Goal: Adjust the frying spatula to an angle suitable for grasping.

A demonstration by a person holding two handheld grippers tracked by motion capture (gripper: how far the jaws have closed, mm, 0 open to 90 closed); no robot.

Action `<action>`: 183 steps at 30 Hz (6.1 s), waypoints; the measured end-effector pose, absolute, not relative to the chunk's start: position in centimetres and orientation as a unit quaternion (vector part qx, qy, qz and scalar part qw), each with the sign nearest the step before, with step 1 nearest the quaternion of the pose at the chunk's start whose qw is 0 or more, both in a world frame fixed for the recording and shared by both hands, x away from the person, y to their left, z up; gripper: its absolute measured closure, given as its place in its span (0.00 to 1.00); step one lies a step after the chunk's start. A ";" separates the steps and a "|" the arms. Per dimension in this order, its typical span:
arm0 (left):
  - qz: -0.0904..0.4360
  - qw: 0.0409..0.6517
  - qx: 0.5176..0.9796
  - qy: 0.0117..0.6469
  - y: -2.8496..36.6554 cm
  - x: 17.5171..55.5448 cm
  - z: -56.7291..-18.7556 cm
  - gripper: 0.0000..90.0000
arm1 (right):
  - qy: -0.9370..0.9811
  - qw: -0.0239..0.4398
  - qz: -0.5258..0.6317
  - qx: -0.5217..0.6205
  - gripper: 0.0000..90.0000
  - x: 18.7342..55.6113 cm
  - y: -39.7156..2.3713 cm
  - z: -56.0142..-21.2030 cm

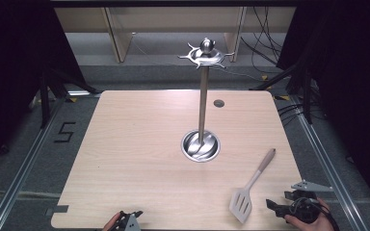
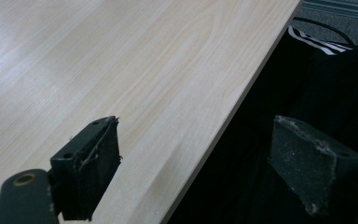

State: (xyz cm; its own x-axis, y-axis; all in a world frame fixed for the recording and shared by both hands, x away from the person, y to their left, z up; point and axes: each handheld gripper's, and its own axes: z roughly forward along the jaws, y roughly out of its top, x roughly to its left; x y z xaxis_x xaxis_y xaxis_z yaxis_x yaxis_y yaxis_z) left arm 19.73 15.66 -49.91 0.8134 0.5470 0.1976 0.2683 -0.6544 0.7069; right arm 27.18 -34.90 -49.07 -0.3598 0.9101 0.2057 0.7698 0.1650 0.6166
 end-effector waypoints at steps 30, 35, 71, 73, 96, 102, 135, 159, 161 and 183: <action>0.197 0.343 0.889 0.229 15.5 19.9 -50.1 0.17 | 0.762 0.098 0.298 0.567 0.23 31.5 -33.9 -47.8; 0.196 0.344 0.889 0.231 15.5 19.9 -50.1 0.17 | 0.766 0.099 0.300 0.559 0.24 32.7 -33.5 -47.4; 0.201 0.345 0.888 0.229 15.7 19.8 -49.9 0.17 | 0.784 0.088 0.229 0.570 0.26 38.2 -30.9 -48.5; 0.201 0.344 0.888 0.228 15.7 19.8 -49.9 0.17 | 0.784 0.092 0.221 0.572 0.26 38.1 -30.5 -48.6; 0.204 0.338 0.892 0.222 15.7 19.8 -49.9 0.17 | 0.813 0.082 0.158 0.554 0.45 41.4 -27.9 -48.0; 0.191 0.353 0.886 0.232 15.5 19.8 -50.1 0.17 | 0.829 0.067 0.138 0.538 0.55 42.6 -26.8 -47.7; 0.194 0.346 0.890 0.226 15.5 19.7 -50.0 0.17 | 0.879 0.042 0.089 0.466 0.79 43.7 -23.8 -47.3; 0.199 0.347 0.887 0.230 15.7 19.8 -49.9 0.17 | 0.871 0.091 0.191 0.444 0.84 42.1 -26.5 -44.9; 0.195 0.353 0.886 0.231 15.7 19.8 -49.9 0.17 | 0.867 0.097 0.219 0.438 0.84 41.6 -27.1 -44.2; 0.193 0.350 0.886 0.234 15.7 19.8 -49.9 0.17 | 0.817 0.173 0.371 0.405 0.85 37.0 -30.3 -39.9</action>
State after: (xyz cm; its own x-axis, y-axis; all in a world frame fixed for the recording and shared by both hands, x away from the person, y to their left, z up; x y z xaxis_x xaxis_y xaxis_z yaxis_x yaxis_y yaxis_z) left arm 19.83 15.71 -49.93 0.8154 0.5505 0.1789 0.2797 -0.6453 0.7109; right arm 37.00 -30.29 -39.87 -0.6110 0.7914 0.0174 0.5342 0.3960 0.7469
